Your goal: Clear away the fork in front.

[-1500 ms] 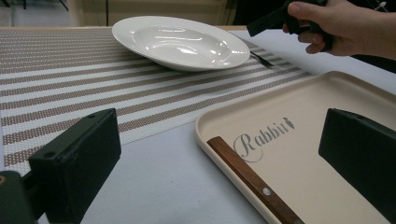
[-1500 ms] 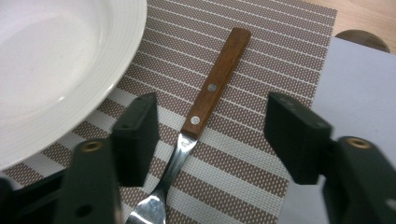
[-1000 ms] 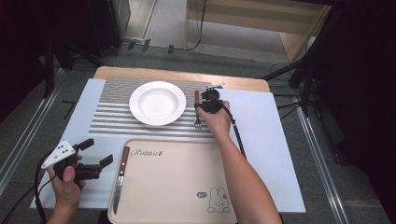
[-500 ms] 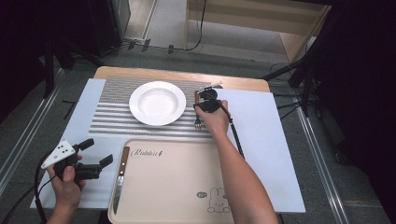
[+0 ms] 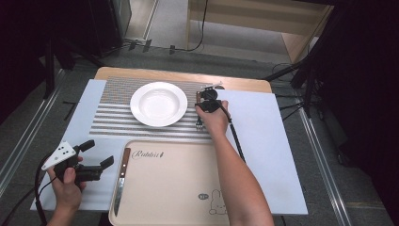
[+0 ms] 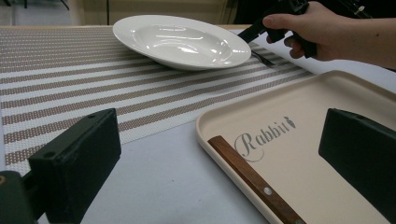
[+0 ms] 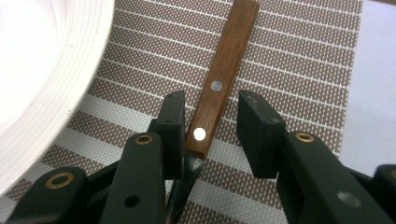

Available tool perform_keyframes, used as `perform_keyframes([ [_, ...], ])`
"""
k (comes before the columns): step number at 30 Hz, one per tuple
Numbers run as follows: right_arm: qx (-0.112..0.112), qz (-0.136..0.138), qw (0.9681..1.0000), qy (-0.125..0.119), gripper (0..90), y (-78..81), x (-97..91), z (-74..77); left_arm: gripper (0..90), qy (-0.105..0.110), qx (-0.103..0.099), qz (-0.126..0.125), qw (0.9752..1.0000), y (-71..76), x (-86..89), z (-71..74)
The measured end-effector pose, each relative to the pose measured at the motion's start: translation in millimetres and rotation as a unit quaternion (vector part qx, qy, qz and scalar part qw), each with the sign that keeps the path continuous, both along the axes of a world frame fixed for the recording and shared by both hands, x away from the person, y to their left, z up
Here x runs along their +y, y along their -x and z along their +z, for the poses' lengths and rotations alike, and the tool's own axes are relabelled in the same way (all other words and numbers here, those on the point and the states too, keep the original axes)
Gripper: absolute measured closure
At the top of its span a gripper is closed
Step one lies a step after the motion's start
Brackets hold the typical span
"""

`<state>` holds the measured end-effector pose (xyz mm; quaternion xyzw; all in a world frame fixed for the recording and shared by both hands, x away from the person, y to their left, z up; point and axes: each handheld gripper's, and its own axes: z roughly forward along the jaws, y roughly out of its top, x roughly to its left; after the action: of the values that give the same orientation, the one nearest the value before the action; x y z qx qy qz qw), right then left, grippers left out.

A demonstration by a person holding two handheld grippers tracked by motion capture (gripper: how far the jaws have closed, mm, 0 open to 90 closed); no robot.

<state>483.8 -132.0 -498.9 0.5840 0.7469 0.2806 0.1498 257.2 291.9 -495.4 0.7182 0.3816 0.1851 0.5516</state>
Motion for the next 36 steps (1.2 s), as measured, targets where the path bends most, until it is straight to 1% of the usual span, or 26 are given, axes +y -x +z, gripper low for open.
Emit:
perform_keyframes([
  [2,-0.004,0.001,0.9999,0.009,62.0,0.1,2.6,-0.3,0.0,0.000,0.000,0.000,1.0000,0.1,-0.1,-0.1],
  [3,-0.005,0.000,0.9999,0.014,63.6,0.1,3.4,-0.4,0.0,0.000,0.000,0.000,1.0000,0.0,-0.1,-0.1],
  [4,-0.005,-0.001,0.9998,0.020,68.1,0.1,3.7,-0.2,0.0,0.000,0.000,0.001,1.0000,0.0,-0.2,-0.1],
  [5,-0.003,-0.004,0.9997,0.022,69.0,0.2,3.1,0.3,0.0,0.000,0.000,0.001,1.0000,-0.1,-0.4,-0.1],
  [6,0.003,-0.009,0.9998,0.017,70.6,-0.3,1.5,1.0,0.0,-0.001,0.000,0.001,1.0000,-0.1,-0.6,-0.1],
  [7,0.003,-0.009,0.9998,0.017,70.6,-0.3,1.5,1.0,0.0,-0.001,0.000,0.001,1.0000,-0.1,-0.6,-0.1],
  [9,0.011,-0.023,0.9996,0.008,75.5,-0.8,-2.0,1.9,0.0,-0.001,0.000,0.000,1.0000,-0.1,-1.0,-0.2],
  [11,0.016,-0.014,0.9997,0.011,76.0,-0.9,-4.1,2.5,0.0,-0.001,0.000,0.000,1.0000,0.0,-1.0,-0.3],
  [14,0.015,-0.010,0.9998,0.009,76.3,-0.2,-5.8,2.6,0.0,0.000,0.001,0.001,1.0000,-0.1,-1.0,-0.3],
  [17,0.010,-0.009,0.9999,0.008,76.7,1.3,-7.0,3.9,0.0,-0.001,0.000,0.001,1.0000,-0.2,-0.9,-0.3],
  [18,0.005,-0.005,1.0000,0.006,76.8,3.1,-9.0,4.8,0.0,-0.001,0.000,0.001,1.0000,-0.2,-0.9,-0.3],
  [20,0.003,-0.003,1.0000,0.002,76.8,4.7,-10.1,4.9,0.0,-0.001,0.000,0.000,1.0000,-0.3,-1.2,-0.3],
  [24,-0.010,0.004,0.9998,-0.016,76.8,9.4,-13.3,8.4,0.0,0.000,0.000,-0.001,1.0000,0.0,-1.7,-0.1],
  [29,-0.027,0.015,0.9991,-0.028,76.8,16.7,-14.9,13.5,0.0,0.000,-0.001,-0.001,1.0000,0.0,-1.8,0.5],
  [30,-0.031,0.015,0.9989,-0.032,76.8,18.4,-15.1,14.2,0.0,-0.006,-0.002,-0.003,1.0000,0.1,-2.6,1.1],
  [31,-0.031,0.015,0.9989,-0.032,76.8,18.4,-15.1,14.2,0.0,-0.006,-0.002,-0.003,1.0000,0.1,-2.6,1.1],
  [33,-0.041,0.018,0.9981,-0.043,76.8,23.5,-16.9,16.6,0.0,-0.007,-0.004,-0.003,1.0000,0.4,-3.7,1.7],
  [34,-0.041,0.018,0.9981,-0.043,76.8,23.5,-16.9,16.6,0.0,-0.008,-0.004,-0.003,1.0000,0.8,-4.3,2.1],
  [36,-0.046,0.018,0.9974,-0.052,76.8,27.5,-17.9,18.1,0.0,-0.012,-0.007,-0.003,0.9999,1.5,-4.5,3.7],
])
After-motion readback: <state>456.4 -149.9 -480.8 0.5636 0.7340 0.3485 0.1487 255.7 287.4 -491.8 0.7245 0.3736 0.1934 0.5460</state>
